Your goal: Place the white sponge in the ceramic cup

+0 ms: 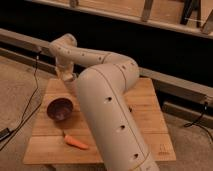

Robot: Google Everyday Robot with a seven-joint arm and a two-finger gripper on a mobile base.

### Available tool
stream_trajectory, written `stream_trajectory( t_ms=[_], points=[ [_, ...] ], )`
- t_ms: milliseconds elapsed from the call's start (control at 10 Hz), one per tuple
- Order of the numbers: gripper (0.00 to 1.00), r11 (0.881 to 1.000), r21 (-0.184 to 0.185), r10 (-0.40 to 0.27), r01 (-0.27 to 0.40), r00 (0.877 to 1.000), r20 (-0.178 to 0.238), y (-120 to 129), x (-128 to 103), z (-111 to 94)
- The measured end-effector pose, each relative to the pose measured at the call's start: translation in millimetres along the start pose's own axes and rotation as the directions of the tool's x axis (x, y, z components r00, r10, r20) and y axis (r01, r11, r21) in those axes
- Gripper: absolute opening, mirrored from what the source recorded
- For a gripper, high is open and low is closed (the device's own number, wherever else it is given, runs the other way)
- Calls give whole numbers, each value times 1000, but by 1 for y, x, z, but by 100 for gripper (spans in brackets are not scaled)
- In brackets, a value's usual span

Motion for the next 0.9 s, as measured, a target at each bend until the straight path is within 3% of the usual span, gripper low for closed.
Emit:
stream_trajectory(
  t_ms=[400, 900],
  points=[
    [0, 998, -15, -66, 67, 996, 56, 1, 6, -6],
    [0, 984, -34, -166, 173, 975, 148, -3, -4, -4]
  ],
)
